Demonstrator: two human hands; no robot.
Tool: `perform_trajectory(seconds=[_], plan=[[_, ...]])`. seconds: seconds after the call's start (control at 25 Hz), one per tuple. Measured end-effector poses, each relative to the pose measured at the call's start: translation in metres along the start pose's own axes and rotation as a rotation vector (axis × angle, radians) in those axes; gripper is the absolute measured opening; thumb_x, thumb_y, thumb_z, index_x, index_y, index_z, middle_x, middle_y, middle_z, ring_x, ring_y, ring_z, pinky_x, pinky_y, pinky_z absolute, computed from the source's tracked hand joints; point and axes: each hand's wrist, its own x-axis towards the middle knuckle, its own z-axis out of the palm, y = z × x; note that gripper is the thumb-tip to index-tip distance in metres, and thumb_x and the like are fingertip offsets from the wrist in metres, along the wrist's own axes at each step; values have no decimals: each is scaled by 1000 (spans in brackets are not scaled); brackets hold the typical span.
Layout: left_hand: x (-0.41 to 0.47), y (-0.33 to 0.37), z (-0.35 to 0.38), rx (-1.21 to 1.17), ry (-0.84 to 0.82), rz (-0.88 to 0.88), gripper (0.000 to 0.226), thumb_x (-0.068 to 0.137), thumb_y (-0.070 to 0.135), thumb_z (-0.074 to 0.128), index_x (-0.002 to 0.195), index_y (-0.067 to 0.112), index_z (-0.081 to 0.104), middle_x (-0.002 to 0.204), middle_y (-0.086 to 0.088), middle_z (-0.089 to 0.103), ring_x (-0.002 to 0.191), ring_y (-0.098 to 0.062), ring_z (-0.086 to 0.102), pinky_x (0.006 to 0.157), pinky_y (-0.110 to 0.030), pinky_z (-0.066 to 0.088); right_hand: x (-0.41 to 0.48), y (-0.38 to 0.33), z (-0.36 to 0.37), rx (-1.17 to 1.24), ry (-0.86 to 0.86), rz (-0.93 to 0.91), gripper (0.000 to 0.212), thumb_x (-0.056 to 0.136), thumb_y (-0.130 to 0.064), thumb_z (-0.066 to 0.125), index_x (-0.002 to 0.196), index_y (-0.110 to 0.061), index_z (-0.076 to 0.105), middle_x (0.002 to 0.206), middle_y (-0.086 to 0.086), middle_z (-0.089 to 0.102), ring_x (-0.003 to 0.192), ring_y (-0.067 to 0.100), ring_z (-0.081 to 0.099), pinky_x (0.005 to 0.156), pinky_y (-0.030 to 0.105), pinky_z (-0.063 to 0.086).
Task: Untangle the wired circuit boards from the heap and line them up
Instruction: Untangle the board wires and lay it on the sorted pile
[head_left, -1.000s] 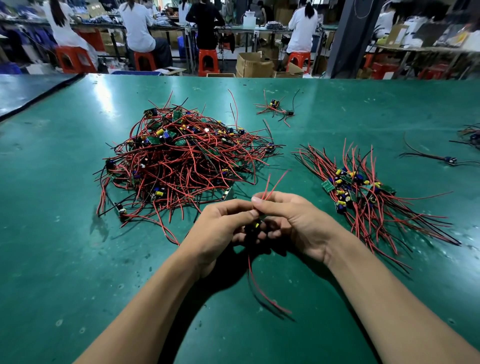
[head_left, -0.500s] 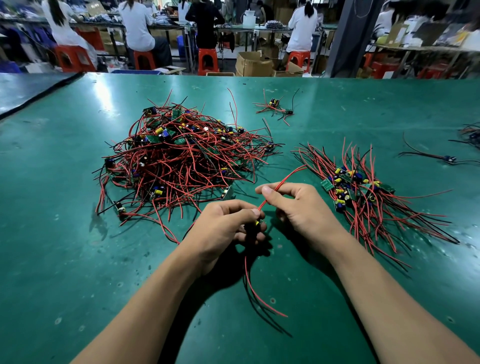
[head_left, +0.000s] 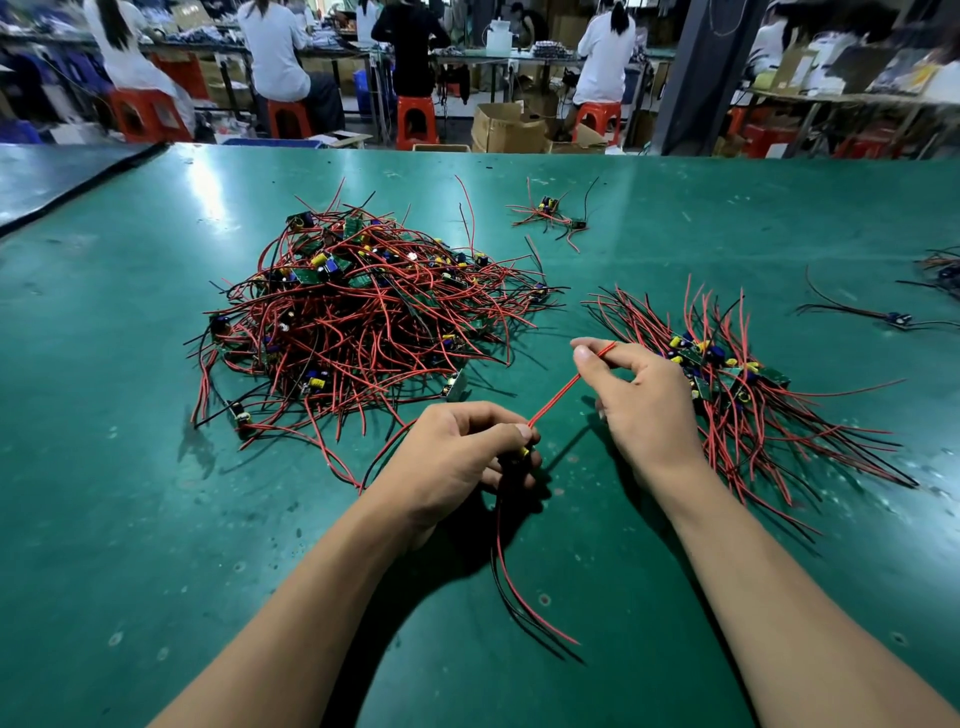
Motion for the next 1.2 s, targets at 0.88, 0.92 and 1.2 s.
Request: perform_trajectory(seconds=[0.88,0.92,1.2], plan=[[0,6,-4,-362,92,-14,17,84,13,66,96,1,68,89,-18,74,70,-24,72,68,-28,59,1,2,0,-6,-183,194,56,87,-71,55,81,-19,76,73,-4,73,46,5,51,50,21,40],[0,7,-4,-416,77,-10,25,80,15,67,100,0,67,94,-20,73,76,-26,73,75,-31,59,-1,1,2,-94,-231,149,51,91,-65,55,81,-21,77,72,-6,73,47,1,52,55,23,41],[-2,9,-6,-483,11,17,36,68,0,68,105,-3,67,110,-29,68,85,-27,72,80,-31,60,-13,-12,2,-245,-516,19,8,86,-33,77,84,-25,78,55,-19,64,50,-5,50,52,12,36]])
